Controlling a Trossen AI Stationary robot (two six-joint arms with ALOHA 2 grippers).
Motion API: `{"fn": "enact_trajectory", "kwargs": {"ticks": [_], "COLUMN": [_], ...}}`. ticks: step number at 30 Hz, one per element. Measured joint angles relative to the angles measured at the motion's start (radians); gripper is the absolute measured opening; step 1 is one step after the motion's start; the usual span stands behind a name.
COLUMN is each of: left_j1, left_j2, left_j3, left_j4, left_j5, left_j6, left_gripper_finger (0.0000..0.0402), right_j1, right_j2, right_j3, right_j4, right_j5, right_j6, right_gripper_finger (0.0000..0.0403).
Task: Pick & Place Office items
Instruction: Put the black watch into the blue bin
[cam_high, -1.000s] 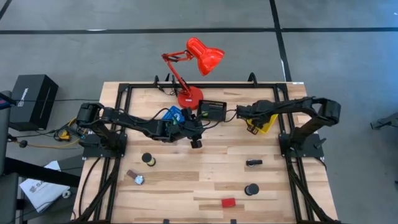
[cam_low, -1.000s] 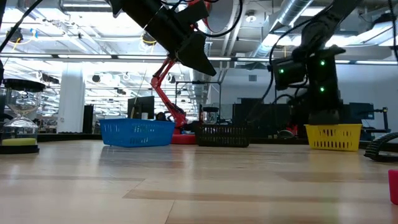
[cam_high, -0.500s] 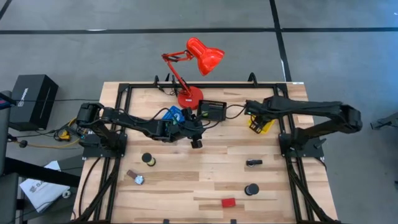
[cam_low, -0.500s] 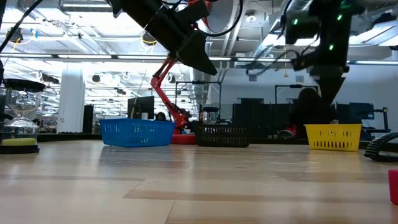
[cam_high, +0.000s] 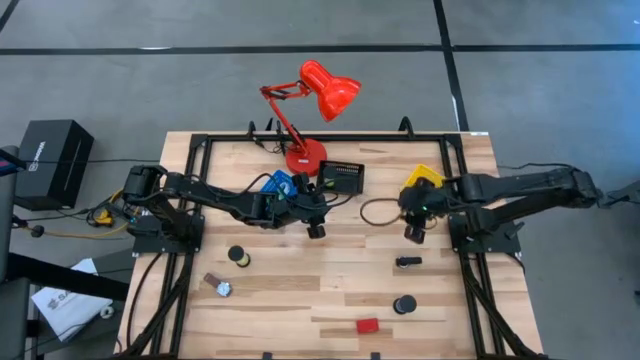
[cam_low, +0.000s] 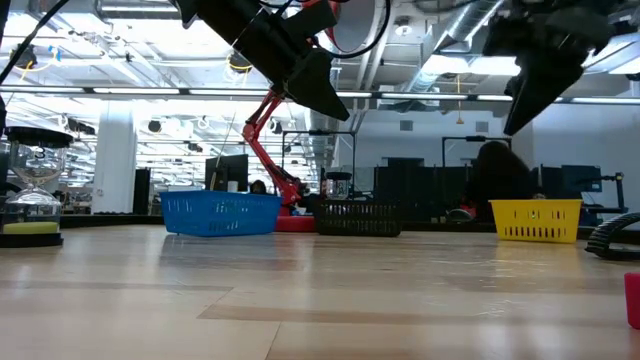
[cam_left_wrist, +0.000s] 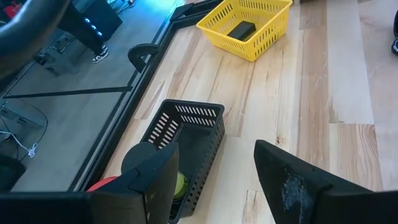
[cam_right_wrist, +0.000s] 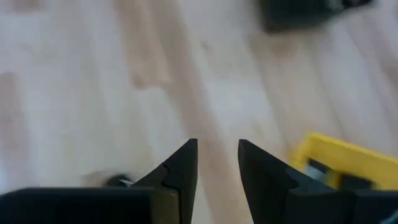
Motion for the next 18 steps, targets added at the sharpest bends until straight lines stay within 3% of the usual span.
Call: {"fn": "enact_trajectory", "kwargs": {"ticks": [5,11,15,18], "left_j1": [0.0,0.0,0.0,0.0], "left_j2": [0.0,0.0,0.0,0.0], "left_j3": [0.0,0.0,0.0,0.0], "left_j4": [0.0,0.003,0.009,0.019], "left_j5": [0.0,0.0,0.007,0.07], "left_j6": [0.0,-0.001,-0.046,-0.079], "left_gripper_finger": [0.0205,0.0205,0.0205,0.0205], "right_j1": [0.077,0.126,0.141,0.125], "right_j2": [-0.077,-0.138,-0.125,-0.093], "right_j3": [-0.088,-0.253,-0.355,-0.404], "right_j4": [0.15,0.518,0.742,0.909], "right_j5": [-0.017,-0.065,-0.118,-0.121], "right_j6": [-0.002,-0.039,-0.141,-0.247], "right_gripper_finger": [0.0106,0.0106,0.0106,0.0106]}}
